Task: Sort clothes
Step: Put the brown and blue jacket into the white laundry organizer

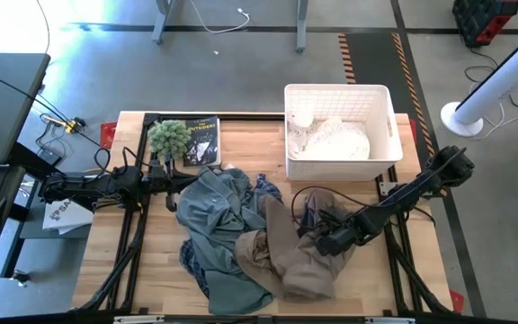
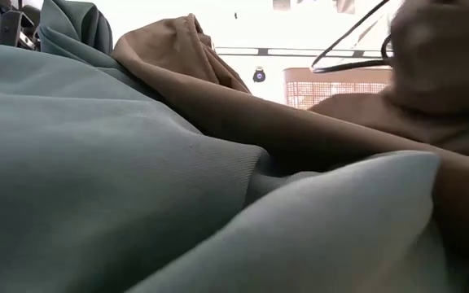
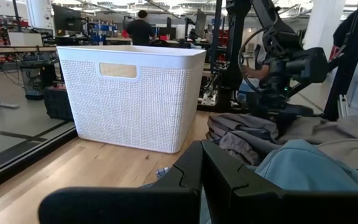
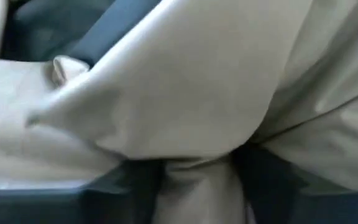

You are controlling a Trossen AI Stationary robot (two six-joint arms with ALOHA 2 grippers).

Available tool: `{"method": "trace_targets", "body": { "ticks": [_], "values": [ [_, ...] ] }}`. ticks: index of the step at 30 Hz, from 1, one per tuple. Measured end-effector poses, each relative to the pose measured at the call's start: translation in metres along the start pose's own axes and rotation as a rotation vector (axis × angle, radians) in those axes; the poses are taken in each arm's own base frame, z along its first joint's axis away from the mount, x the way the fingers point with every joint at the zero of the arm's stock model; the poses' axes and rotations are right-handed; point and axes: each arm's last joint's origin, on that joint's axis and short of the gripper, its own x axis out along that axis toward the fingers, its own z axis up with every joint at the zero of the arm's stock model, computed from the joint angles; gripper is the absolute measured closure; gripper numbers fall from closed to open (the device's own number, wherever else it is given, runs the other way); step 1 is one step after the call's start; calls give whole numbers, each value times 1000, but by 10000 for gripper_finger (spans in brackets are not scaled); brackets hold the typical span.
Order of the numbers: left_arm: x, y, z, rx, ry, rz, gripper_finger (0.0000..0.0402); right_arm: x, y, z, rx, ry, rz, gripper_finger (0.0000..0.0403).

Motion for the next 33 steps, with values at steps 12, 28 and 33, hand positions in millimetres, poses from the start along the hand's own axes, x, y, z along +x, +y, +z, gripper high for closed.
{"method": "trace_targets", "body": {
  "ticks": [12, 28, 33],
  "values": [
    [0, 0, 0, 0, -1, 0, 400, -30, 18, 7, -42, -101, -49, 365],
    [0, 0, 0, 0, -1, 0, 400, -246, 82, 58, -221, -841, 145, 368],
    [0, 0, 0, 0, -2, 0, 400, -320, 80, 82, -232, -1173, 43, 368]
  ]
}}
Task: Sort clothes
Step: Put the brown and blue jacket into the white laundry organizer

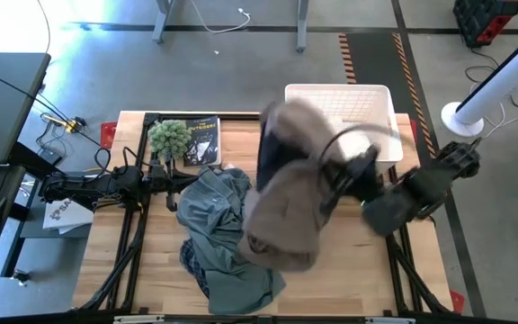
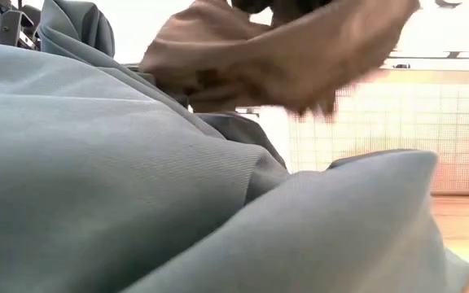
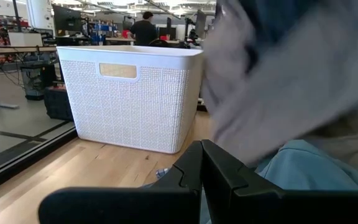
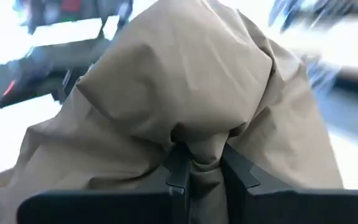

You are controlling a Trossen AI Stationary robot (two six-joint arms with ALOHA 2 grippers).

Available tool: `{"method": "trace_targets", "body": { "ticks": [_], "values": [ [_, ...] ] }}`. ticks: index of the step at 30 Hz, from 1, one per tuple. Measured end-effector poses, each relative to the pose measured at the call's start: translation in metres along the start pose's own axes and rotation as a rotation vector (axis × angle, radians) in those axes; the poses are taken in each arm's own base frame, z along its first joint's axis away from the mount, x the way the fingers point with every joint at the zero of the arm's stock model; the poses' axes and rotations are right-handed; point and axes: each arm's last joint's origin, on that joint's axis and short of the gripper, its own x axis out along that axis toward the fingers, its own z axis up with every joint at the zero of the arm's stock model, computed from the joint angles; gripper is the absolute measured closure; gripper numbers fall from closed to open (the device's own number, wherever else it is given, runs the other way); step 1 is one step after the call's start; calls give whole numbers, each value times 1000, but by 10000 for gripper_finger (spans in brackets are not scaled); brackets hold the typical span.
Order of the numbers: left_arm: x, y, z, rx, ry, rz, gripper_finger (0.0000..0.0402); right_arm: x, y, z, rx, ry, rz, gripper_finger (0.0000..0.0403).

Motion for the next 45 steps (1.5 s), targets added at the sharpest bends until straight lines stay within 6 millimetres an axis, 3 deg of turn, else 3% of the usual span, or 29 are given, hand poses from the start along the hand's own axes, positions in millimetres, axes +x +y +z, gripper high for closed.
{"method": "trace_targets", "body": {
  "ticks": [6, 10, 15, 21, 24, 27, 33, 38, 42, 45],
  "values": [
    [0, 0, 0, 0, 0, 0, 400, 6, -39, 91, -58, -169, -210, 368],
    [0, 0, 0, 0, 0, 0, 400, 20, -74, 138, -56, -284, -226, 364],
    [0, 0, 0, 0, -1, 0, 400, 37, -117, 174, -36, -508, -299, 368],
    [0, 0, 0, 0, -1, 0, 400, 54, -162, 188, -100, -596, -553, 366],
    [0, 0, 0, 0, -1, 0, 400, 70, -178, 181, -143, -476, -657, 366],
    [0, 0, 0, 0, -1, 0, 400, 93, -188, 159, -187, -287, -640, 367],
    [0, 0, 0, 0, -1, 0, 400, 137, -216, 94, -116, 236, -440, 367],
    [0, 0, 0, 0, -1, 0, 400, 169, -237, 43, -88, 686, -525, 367],
    [0, 0, 0, 0, -1, 0, 400, 199, -241, 4, -105, 874, -532, 367],
    [0, 0, 0, 0, -1, 0, 400, 222, -237, -30, -136, 985, -410, 367]
  ]
}}
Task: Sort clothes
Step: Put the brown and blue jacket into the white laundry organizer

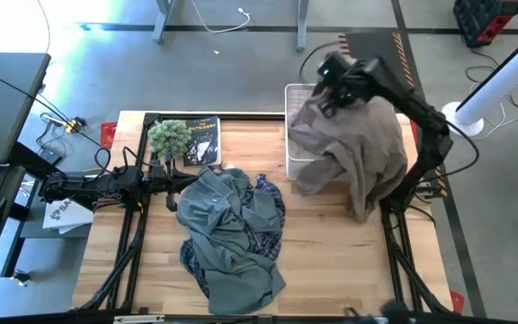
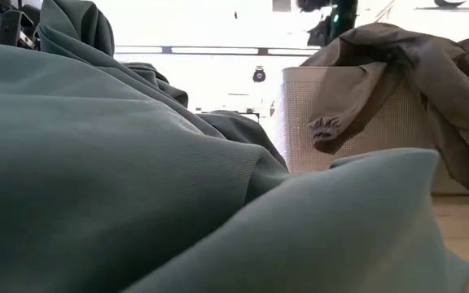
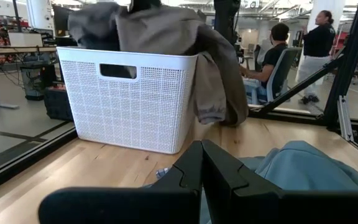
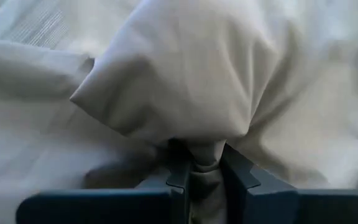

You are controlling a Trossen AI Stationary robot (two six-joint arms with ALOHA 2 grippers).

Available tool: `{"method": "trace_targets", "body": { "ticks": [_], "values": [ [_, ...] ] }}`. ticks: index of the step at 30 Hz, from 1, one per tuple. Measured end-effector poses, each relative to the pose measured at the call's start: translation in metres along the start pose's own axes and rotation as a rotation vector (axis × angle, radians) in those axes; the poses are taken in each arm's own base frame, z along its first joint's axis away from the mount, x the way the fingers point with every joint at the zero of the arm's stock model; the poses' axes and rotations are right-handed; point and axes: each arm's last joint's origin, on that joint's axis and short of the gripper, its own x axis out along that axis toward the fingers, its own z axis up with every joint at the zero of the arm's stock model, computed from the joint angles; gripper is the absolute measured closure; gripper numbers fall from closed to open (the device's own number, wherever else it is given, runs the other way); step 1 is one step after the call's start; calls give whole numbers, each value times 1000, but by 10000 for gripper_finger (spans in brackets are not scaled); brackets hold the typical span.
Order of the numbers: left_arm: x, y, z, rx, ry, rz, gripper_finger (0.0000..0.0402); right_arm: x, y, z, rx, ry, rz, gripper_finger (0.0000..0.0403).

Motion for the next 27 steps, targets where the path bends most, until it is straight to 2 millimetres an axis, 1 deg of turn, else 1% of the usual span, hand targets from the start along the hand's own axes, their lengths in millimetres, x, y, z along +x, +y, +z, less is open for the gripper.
{"method": "trace_targets", "body": {
  "ticks": [3, 6, 8, 11, 14, 17, 20, 22, 24, 27],
  "values": [
    [0, 0, 0, 0, 0, 0, 400, 35, 18, -5, -68, 52, 90, 367],
    [0, 0, 0, 0, 0, 0, 400, 66, 31, -14, -74, 85, 98, 365],
    [0, 0, 0, 0, 0, 0, 400, 81, 36, -21, -85, 114, 94, 358],
    [0, 0, 0, 0, 0, 0, 400, 94, 40, -31, -111, 156, 69, 337],
    [0, 0, 0, 0, 0, 0, 400, 95, 39, -33, -106, 176, 59, 301],
    [0, 0, 0, 0, 0, 0, 400, 83, 35, -27, -102, 166, 73, 260],
    [0, 0, 0, 0, 0, 0, 400, 58, 27, -17, -87, 132, 85, 227],
    [0, 0, 0, 0, 0, 0, 400, 37, 21, -10, -56, 95, 92, 215],
    [0, 0, 0, 0, 0, 0, 400, 11, 14, -5, -22, 54, 102, 211],
    [0, 0, 0, 0, 0, 0, 400, -31, 8, -3, 33, -21, 131, 209]
  ]
}}
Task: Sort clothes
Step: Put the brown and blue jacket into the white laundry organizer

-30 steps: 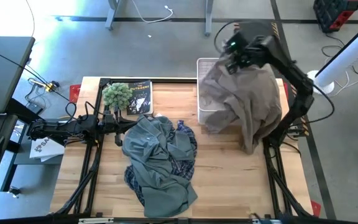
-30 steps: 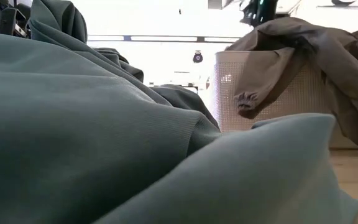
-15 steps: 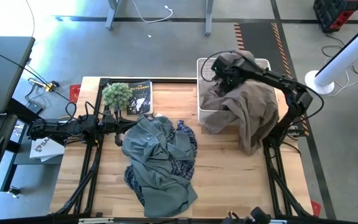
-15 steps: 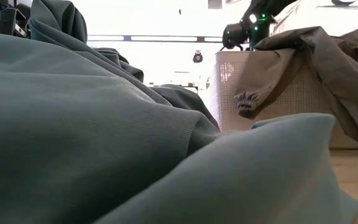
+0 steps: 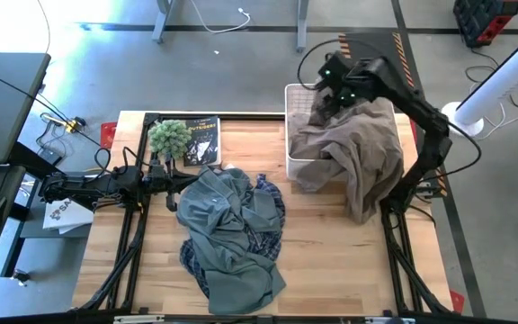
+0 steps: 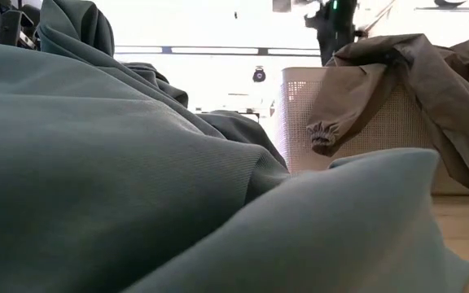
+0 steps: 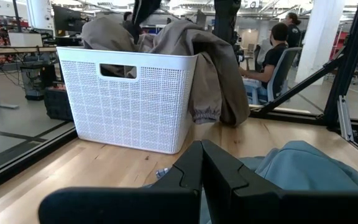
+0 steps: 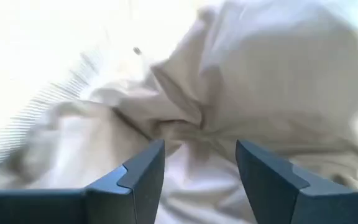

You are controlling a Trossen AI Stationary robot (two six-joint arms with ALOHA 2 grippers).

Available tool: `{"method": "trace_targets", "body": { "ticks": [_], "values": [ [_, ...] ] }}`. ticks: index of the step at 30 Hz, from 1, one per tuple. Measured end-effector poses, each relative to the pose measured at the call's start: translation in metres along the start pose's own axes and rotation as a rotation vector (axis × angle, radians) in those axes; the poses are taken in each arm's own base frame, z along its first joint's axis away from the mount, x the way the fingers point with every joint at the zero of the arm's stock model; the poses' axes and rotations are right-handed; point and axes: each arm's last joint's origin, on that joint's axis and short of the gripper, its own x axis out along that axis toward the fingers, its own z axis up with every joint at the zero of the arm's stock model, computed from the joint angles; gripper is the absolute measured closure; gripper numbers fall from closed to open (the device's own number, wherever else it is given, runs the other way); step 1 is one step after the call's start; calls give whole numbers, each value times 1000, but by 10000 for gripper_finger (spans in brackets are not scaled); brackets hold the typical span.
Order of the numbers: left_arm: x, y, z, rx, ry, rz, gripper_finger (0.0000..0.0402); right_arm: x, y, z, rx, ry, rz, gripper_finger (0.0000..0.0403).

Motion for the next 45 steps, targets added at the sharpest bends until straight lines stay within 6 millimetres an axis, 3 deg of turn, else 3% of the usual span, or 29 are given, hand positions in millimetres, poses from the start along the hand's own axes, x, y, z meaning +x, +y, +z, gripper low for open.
{"method": "trace_targets", "body": {
  "ticks": [4, 7, 12, 18, 24, 28, 32, 38, 45],
  "values": [
    [0, 0, 0, 0, 0, 0, 400, -51, 19, -9, -14, -130, 94, 209],
    [0, 0, 0, 0, 0, 0, 400, -83, 47, -32, -95, -188, 229, 209],
    [0, 0, 0, 0, 0, 0, 400, -112, 97, -82, -205, -159, 373, 208],
    [0, 0, 0, 0, 0, 0, 400, -116, 145, -143, -247, 96, 525, 208],
    [0, 0, 0, 0, 0, 0, 400, -82, 167, -183, -184, 312, 394, 226],
    [0, 0, 0, 0, 0, 0, 400, -48, 163, -186, -98, 318, 230, 247],
    [0, 0, 0, 0, 0, 0, 400, -25, 145, -177, 7, 311, 130, 269],
    [0, 0, 0, 0, 0, 0, 400, -20, 104, -151, 120, 165, 65, 296],
    [0, 0, 0, 0, 0, 0, 400, -15, 40, -120, 251, -19, -114, 322]
  ]
}}
